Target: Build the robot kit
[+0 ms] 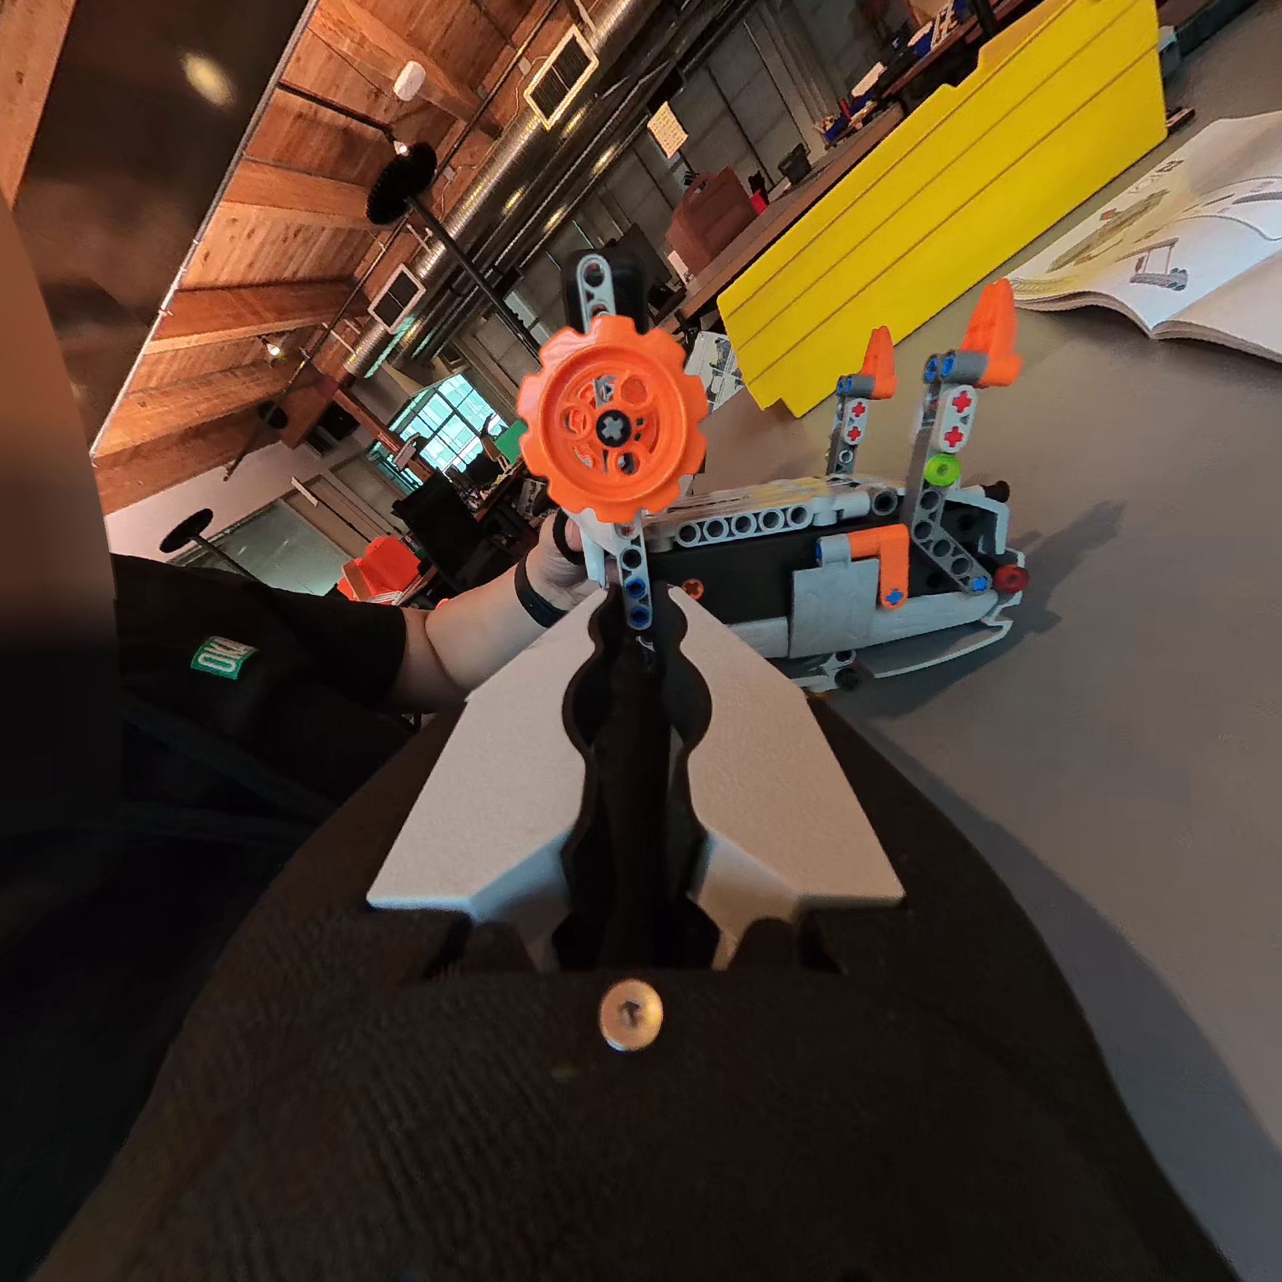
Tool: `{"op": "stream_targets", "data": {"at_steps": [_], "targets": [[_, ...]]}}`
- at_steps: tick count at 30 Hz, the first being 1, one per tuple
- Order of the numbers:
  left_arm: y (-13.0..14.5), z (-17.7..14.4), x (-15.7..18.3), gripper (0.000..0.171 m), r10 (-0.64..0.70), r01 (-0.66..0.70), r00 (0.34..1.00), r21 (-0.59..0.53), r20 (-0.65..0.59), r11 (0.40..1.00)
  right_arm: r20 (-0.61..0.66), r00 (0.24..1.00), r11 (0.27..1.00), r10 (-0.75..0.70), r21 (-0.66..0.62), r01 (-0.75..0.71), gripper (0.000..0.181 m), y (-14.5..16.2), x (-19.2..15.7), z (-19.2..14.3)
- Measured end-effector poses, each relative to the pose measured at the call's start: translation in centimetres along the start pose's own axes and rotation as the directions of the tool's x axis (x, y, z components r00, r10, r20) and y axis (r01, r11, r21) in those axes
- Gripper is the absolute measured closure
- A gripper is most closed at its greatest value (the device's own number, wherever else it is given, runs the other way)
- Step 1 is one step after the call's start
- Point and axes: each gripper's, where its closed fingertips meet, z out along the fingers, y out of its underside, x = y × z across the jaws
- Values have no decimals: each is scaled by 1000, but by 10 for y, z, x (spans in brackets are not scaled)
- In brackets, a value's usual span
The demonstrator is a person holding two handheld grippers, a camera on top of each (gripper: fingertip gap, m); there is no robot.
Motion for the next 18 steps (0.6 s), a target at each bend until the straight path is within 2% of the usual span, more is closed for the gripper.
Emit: {"op": "stream_targets", "data": {"at_steps": [18], "targets": [[8,2,-2,166,22,-21,1000,-36,22,999,-67,993,994,-96,-60,92,173,8,-1,1]]}}
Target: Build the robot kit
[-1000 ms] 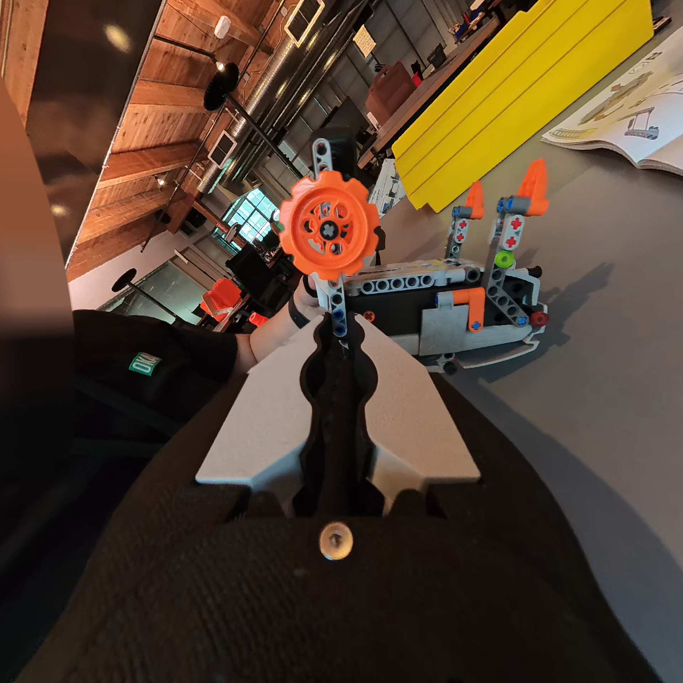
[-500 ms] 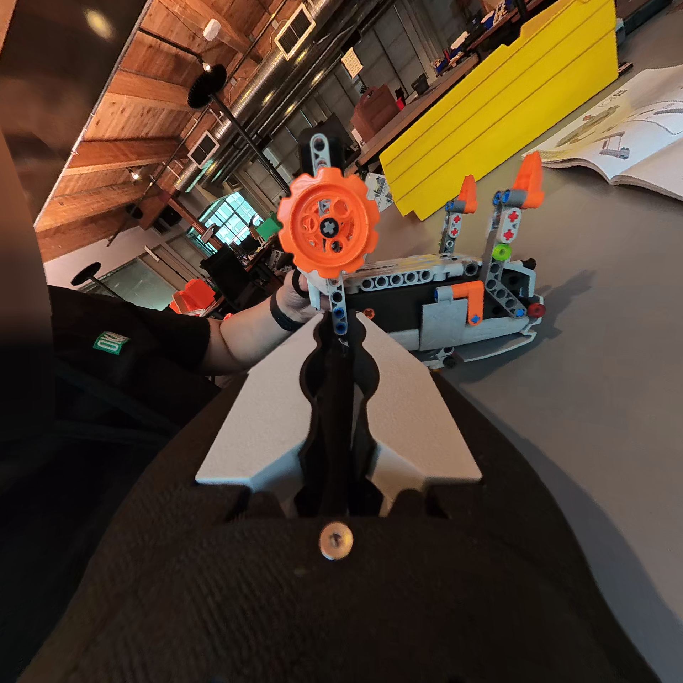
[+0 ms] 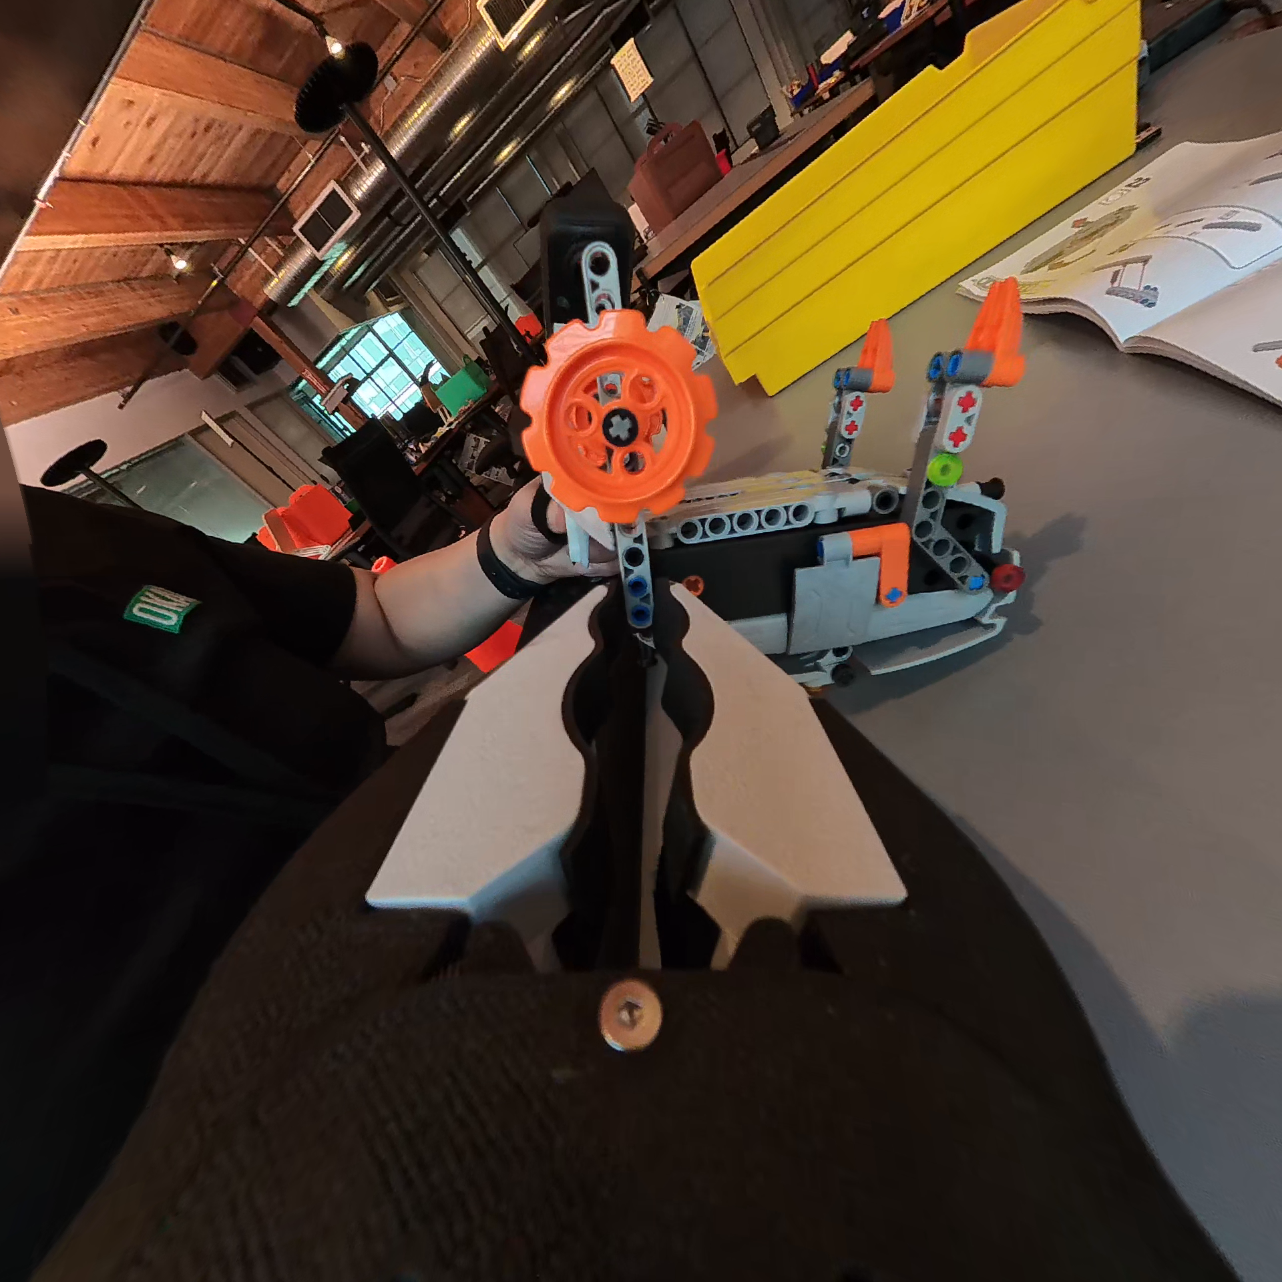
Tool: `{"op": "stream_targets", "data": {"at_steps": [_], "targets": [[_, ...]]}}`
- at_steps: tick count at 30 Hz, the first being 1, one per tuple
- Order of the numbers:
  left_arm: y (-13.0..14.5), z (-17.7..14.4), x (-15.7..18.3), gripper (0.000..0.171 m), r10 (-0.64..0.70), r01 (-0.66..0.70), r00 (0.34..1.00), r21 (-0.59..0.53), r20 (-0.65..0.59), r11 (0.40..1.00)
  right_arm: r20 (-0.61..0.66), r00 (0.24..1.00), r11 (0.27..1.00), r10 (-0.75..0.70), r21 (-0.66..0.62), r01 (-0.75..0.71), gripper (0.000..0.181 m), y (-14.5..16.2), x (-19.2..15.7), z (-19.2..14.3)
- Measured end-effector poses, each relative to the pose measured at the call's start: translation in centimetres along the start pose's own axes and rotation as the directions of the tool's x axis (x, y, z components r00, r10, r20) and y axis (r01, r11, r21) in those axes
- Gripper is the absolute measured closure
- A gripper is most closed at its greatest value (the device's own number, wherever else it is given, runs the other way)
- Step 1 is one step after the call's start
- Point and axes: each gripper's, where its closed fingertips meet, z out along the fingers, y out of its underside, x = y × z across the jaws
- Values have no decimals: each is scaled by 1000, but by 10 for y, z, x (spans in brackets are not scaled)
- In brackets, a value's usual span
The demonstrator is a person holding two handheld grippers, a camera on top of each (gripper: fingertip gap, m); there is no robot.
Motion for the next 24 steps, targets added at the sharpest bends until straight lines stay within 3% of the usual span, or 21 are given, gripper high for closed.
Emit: {"op": "stream_targets", "data": {"at_steps": [14,18,24], "targets": [[3,2,-1,165,-9,9,1000,-23,1,1000,-15,998,997,-67,-34,66,172,0,-2,-1],[2,3,-1,165,-6,6,1000,-22,0,1000,-57,986,987,-154,-57,151,172,0,1,-2],[3,3,0,164,1,-1,1000,-29,-1,1000,-40,989,988,-145,-57,142,168,1,-2,-3]]}}
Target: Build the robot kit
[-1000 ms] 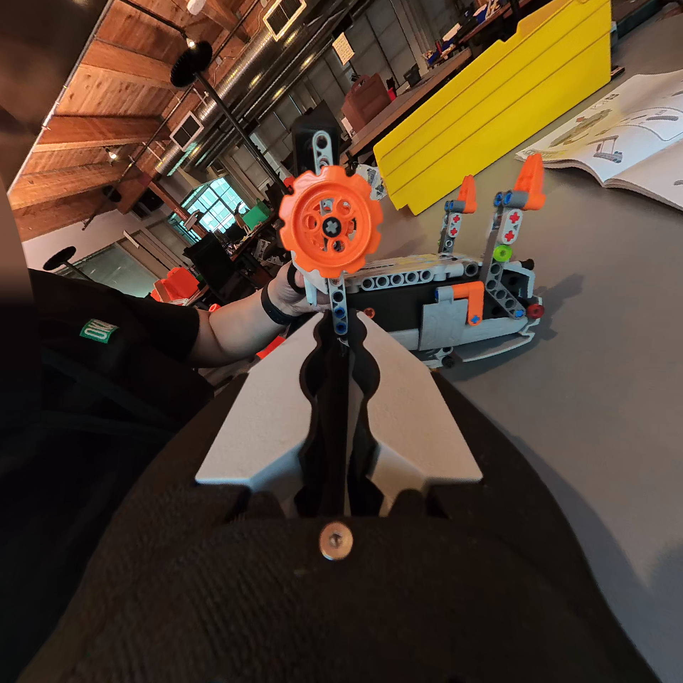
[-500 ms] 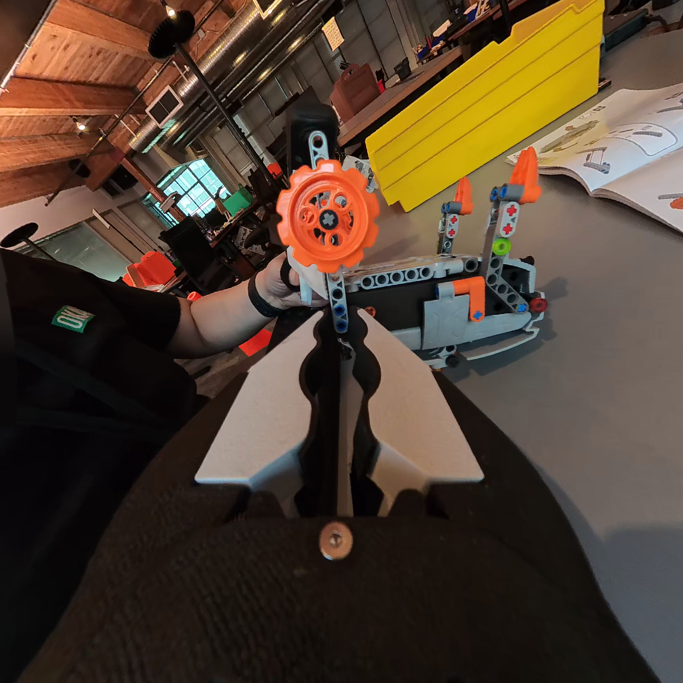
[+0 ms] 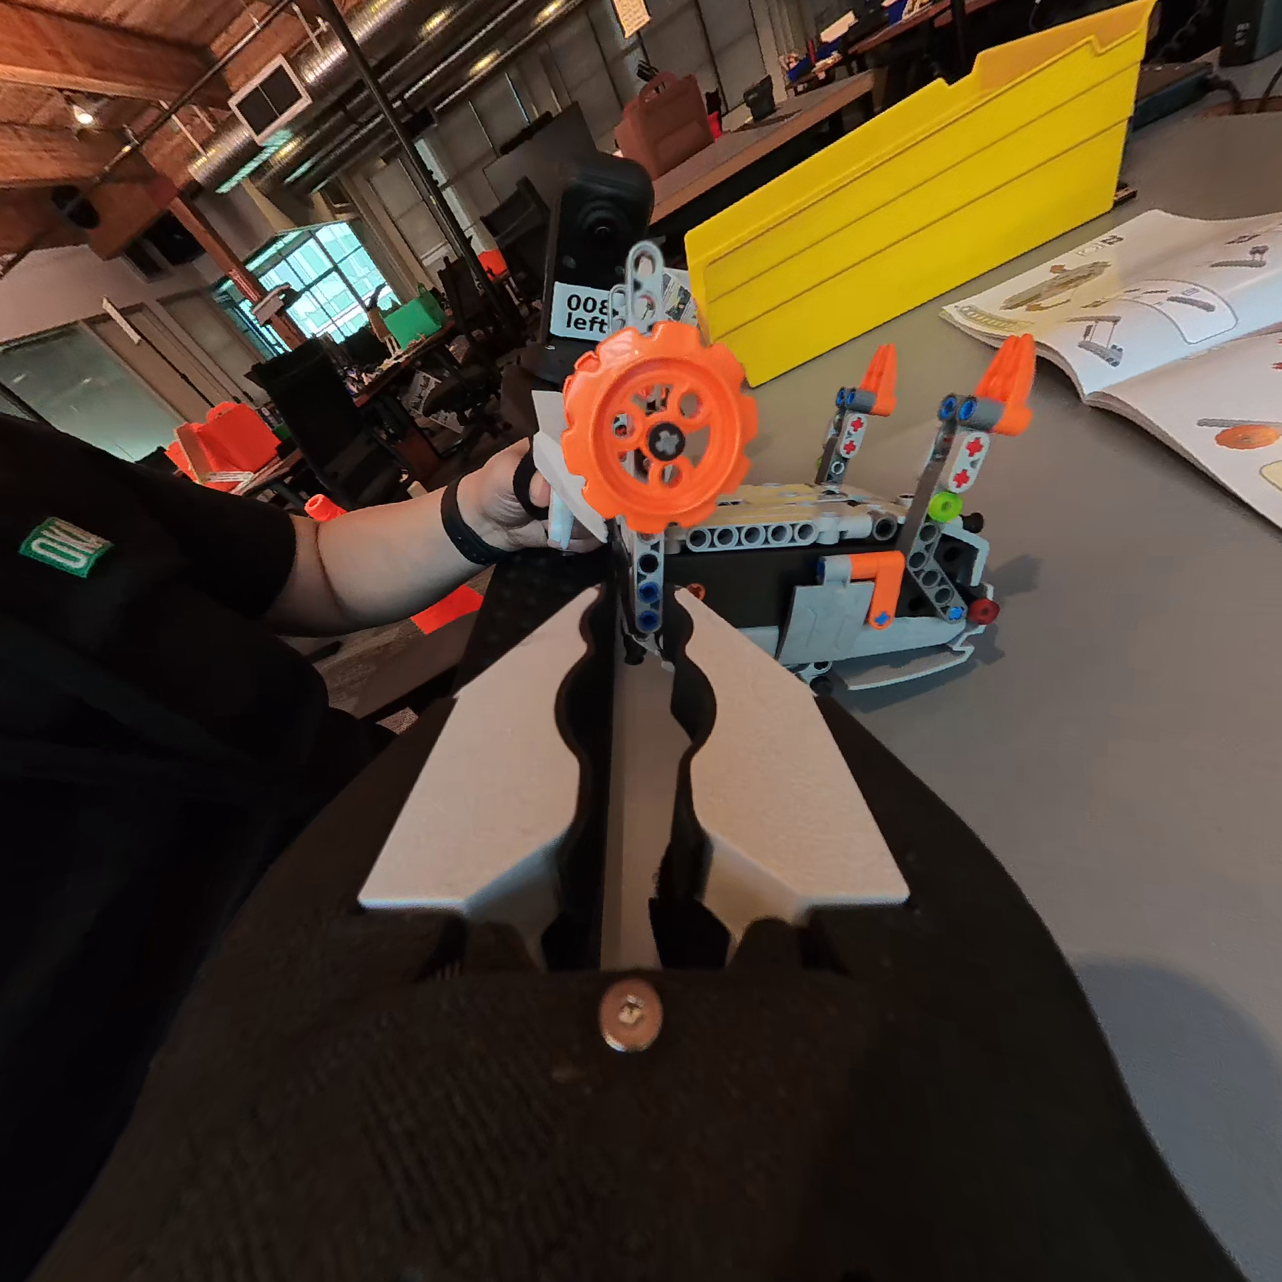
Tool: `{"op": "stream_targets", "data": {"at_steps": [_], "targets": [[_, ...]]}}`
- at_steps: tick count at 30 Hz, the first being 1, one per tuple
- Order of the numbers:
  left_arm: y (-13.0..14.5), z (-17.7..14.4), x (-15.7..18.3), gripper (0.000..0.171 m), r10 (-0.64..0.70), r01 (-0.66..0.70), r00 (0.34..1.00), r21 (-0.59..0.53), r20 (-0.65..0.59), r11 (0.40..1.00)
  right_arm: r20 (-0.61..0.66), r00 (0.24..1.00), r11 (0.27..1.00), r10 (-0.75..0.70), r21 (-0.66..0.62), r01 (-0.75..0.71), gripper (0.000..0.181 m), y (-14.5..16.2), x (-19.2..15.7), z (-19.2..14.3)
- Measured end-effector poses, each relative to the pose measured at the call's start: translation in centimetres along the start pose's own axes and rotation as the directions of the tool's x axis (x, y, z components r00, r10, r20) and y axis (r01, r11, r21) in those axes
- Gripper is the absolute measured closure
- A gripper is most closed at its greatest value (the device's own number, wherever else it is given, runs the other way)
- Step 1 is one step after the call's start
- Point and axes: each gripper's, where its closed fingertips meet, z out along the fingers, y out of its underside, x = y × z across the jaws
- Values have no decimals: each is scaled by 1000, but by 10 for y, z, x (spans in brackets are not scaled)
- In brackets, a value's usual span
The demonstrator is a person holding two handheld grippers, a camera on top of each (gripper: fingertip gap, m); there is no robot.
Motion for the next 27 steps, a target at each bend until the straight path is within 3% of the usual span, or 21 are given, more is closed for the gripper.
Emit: {"op": "stream_targets", "data": {"at_steps": [27], "targets": [[2,-1,-8,164,-22,22,999,-6,42,1000,6,999,999,46,1,-46,174,9,6,0]]}}
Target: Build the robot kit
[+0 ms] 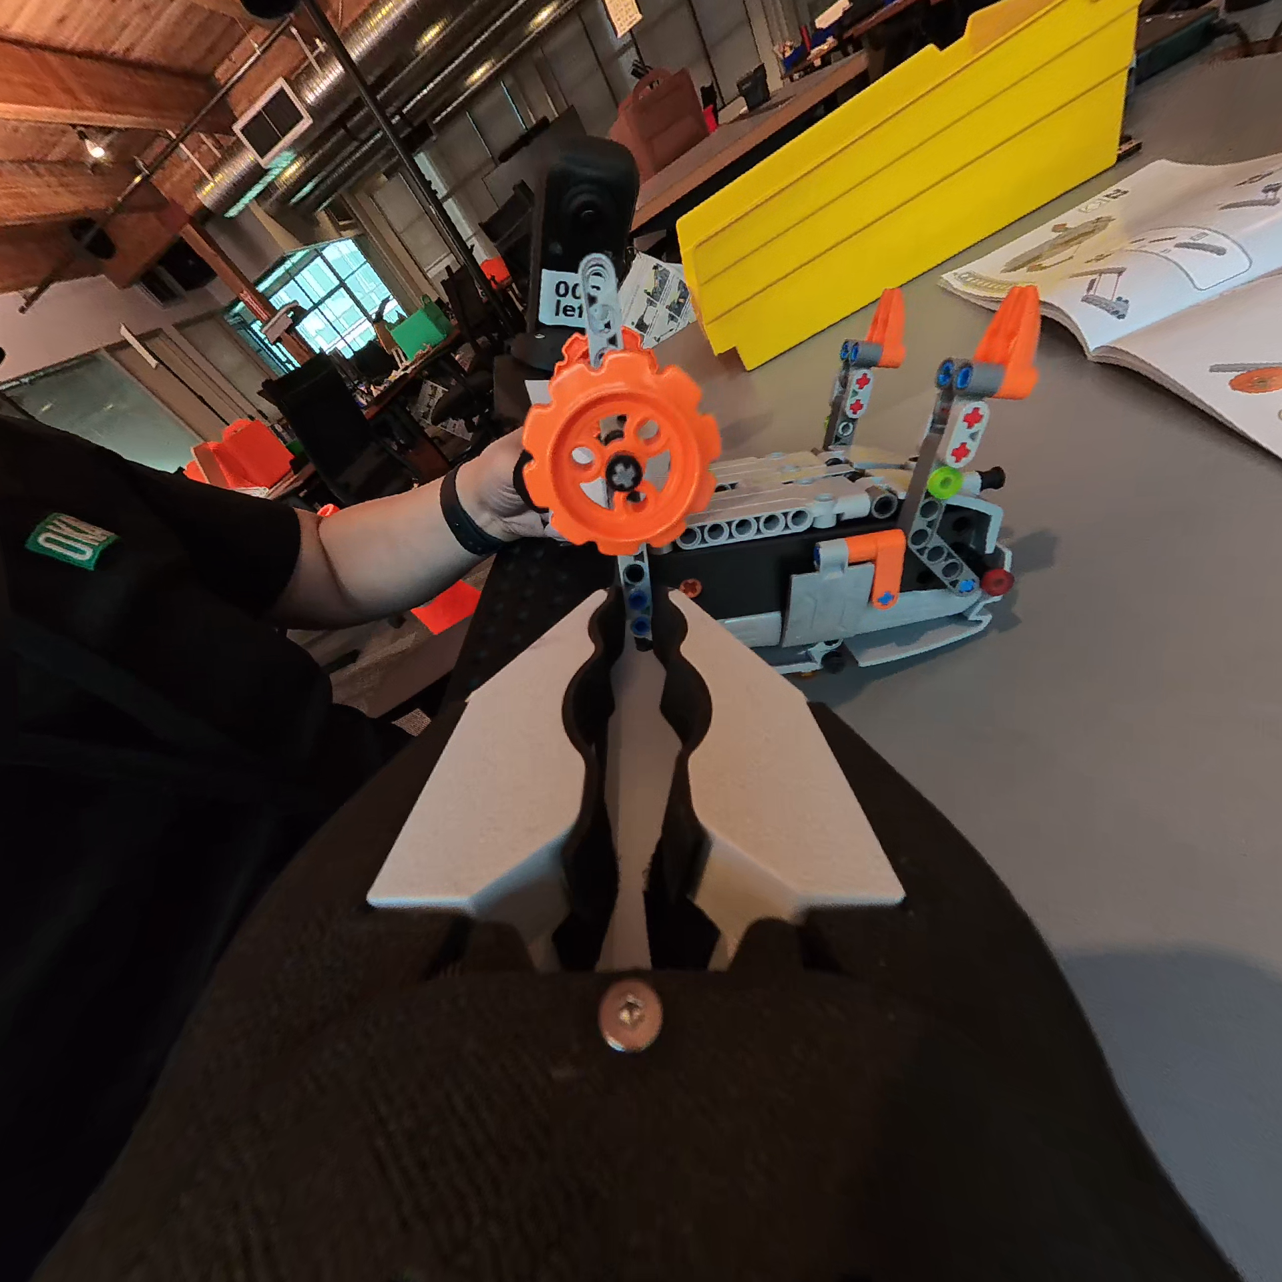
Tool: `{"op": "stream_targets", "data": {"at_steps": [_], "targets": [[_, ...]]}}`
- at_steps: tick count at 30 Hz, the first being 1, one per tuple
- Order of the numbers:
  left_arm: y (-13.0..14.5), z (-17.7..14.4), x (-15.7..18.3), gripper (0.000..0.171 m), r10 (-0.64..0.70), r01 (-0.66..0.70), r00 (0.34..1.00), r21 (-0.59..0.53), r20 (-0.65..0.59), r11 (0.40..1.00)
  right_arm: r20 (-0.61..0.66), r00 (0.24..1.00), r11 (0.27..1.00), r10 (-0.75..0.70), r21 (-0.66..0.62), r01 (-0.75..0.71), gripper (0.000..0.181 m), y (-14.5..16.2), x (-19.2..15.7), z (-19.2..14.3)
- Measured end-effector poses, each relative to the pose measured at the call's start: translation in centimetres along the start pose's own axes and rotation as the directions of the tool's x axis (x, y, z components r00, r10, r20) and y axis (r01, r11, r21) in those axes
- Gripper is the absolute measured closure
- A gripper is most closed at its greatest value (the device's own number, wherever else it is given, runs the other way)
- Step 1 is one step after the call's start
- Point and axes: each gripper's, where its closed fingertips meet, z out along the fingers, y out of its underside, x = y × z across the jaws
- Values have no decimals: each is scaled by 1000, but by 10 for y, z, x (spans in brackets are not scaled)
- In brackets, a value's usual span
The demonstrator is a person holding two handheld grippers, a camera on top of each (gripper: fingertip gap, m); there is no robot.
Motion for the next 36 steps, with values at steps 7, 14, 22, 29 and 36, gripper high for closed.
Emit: {"op": "stream_targets", "data": {"at_steps": [7,14,22,29,36], "targets": [[2,1,1,165,24,-24,1000,-11,6,1000,0,1000,1000,-9,0,9,174,1,-1,0],[4,1,1,165,40,-40,999,-23,18,999,-13,999,1000,-30,-6,30,174,2,-2,1],[5,2,1,164,40,-40,999,-25,24,999,-21,999,999,-44,-13,44,174,3,-3,2],[6,2,0,164,44,-43,999,-31,30,999,-27,998,998,-53,-17,53,173,3,-3,3],[7,3,0,164,49,-47,998,-42,35,998,-32,997,998,-64,-12,64,173,2,-3,4]]}}
